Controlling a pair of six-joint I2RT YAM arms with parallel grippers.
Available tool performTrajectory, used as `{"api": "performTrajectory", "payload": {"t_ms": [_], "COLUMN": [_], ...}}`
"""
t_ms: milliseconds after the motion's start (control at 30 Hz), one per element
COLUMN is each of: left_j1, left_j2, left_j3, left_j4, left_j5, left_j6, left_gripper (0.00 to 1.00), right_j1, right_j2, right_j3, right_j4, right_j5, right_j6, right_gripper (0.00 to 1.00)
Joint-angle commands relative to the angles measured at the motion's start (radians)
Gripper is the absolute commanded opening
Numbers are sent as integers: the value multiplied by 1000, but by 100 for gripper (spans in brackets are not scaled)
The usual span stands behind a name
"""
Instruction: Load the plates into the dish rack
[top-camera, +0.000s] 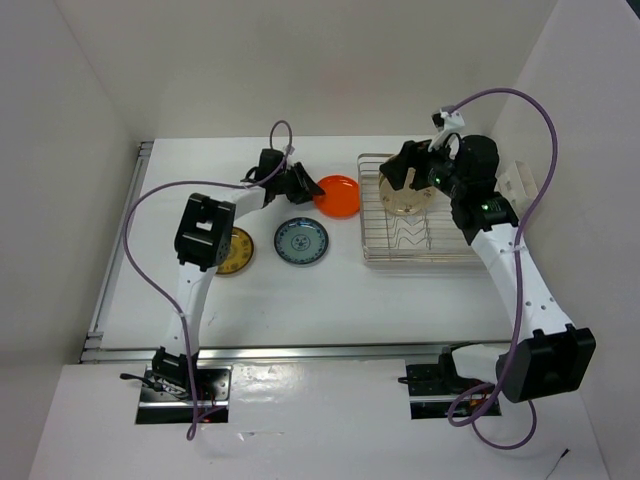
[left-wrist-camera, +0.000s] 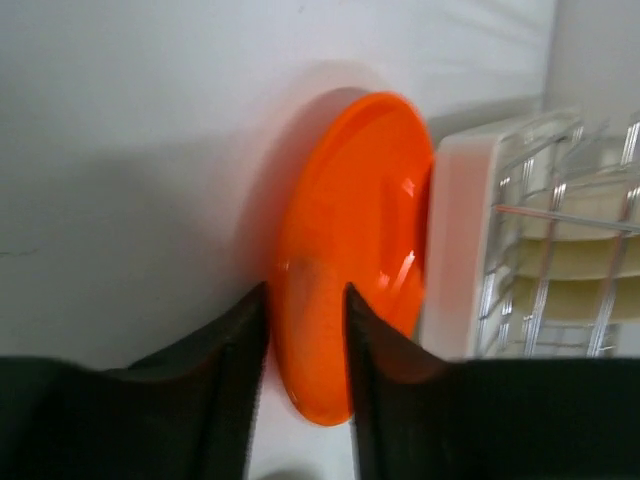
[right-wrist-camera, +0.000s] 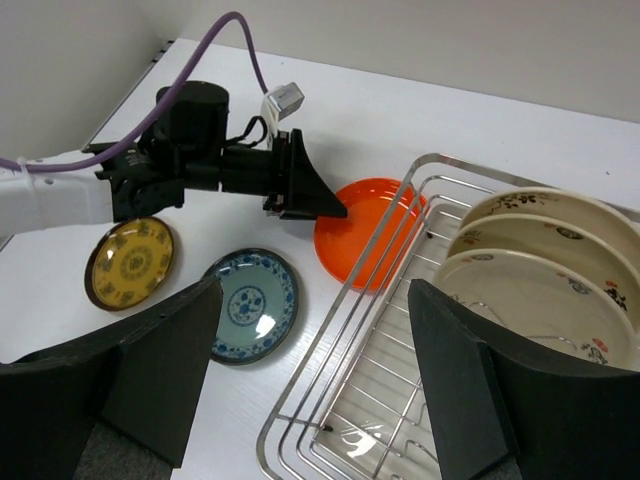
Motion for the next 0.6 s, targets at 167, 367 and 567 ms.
{"api": "performTrajectory", "payload": {"t_ms": [167,367,567], "left_j1": [-14,30,159], "left_j2": [64,-38,-162], "left_j3": [40,49,99], "left_j4": [-153,-214,-309], "left_j5": [-80,-134,5], "left_j6": [53,219,492], "left_gripper": [0,0,0], "right_j1": [1,1,1], "right_j2": [1,70,205], "right_j3": [-16,32,140], "right_j4": [17,28,57], "right_j5": [52,-29,-170], "right_j6": [43,52,43], "right_gripper": [87,87,88]}}
